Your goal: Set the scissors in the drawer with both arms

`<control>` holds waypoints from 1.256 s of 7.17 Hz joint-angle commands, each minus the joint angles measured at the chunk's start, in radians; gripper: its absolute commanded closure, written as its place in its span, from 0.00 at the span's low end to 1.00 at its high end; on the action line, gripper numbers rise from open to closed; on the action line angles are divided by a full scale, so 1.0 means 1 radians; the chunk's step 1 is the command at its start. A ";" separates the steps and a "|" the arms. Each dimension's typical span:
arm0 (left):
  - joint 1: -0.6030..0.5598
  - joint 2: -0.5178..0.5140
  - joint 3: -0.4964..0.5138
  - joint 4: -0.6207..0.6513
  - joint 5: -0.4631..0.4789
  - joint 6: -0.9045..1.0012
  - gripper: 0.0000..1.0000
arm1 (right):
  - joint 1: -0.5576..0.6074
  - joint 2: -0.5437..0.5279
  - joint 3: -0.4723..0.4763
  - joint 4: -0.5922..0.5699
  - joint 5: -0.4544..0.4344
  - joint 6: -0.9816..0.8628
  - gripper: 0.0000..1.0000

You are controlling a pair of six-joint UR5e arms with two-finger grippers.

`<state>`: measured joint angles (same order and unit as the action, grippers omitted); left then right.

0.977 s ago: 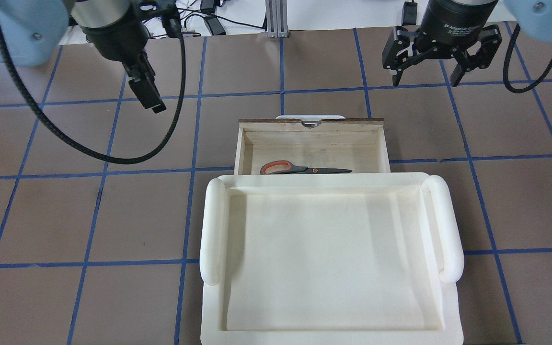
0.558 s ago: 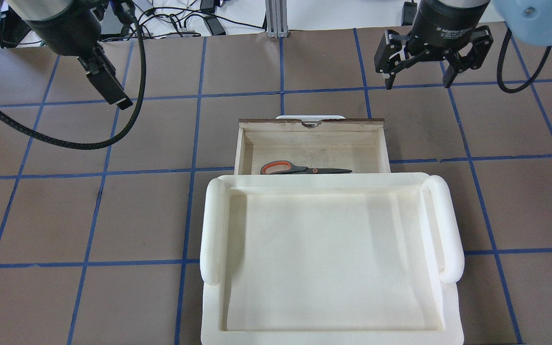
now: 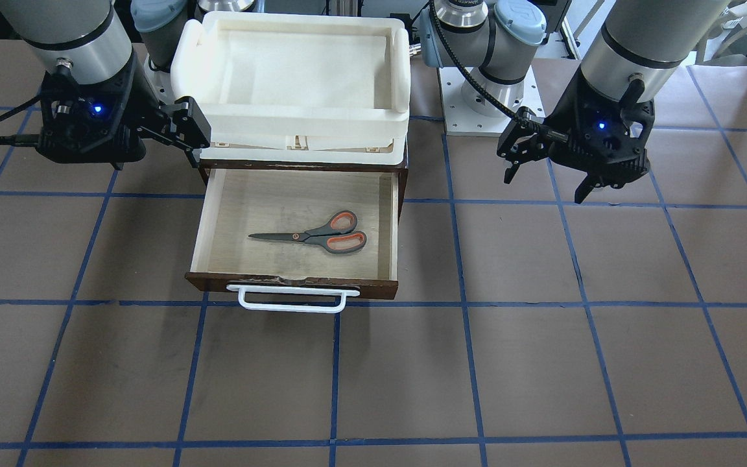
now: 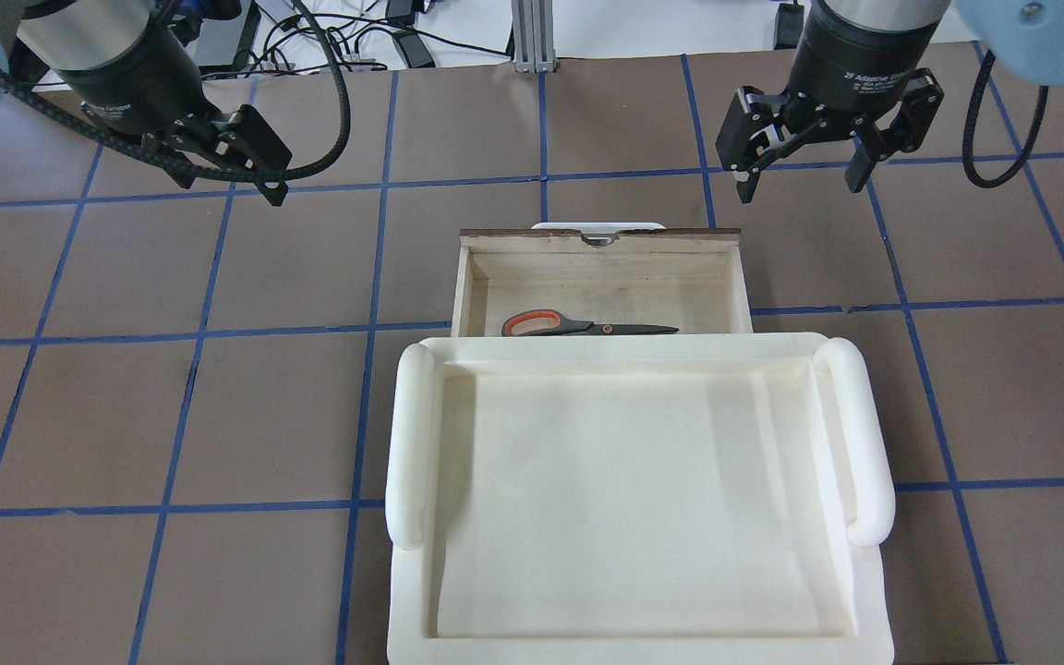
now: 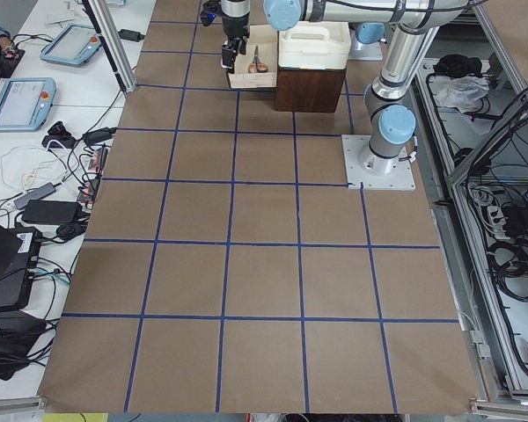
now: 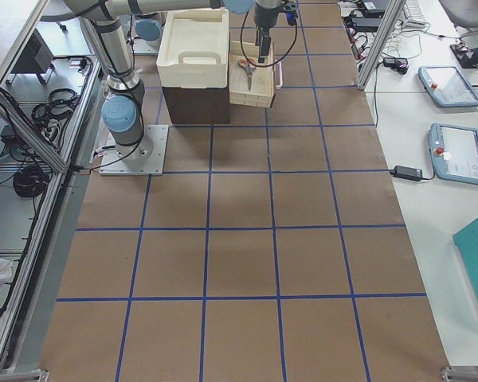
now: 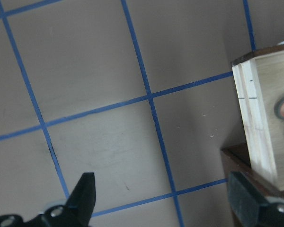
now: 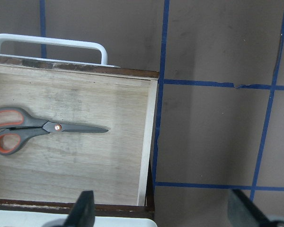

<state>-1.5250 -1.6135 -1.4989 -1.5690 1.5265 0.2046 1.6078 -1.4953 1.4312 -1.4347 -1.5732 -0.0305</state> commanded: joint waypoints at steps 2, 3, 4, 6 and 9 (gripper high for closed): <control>-0.053 0.039 -0.003 -0.023 0.015 -0.324 0.00 | 0.000 0.001 0.000 0.000 -0.013 0.000 0.00; -0.057 0.059 -0.006 -0.051 0.014 -0.339 0.00 | -0.002 0.001 0.001 -0.001 -0.014 0.000 0.00; -0.060 0.055 -0.032 -0.136 0.015 -0.359 0.00 | -0.002 0.001 0.000 0.000 -0.018 0.000 0.00; -0.060 0.064 -0.052 -0.105 0.015 -0.353 0.00 | -0.002 0.001 0.002 -0.003 -0.018 0.000 0.00; -0.058 0.067 -0.067 -0.028 0.020 -0.358 0.00 | -0.005 0.001 0.002 -0.004 -0.018 0.000 0.00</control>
<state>-1.5833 -1.5470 -1.5546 -1.6209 1.5444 -0.1528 1.6045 -1.4941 1.4327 -1.4380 -1.5907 -0.0307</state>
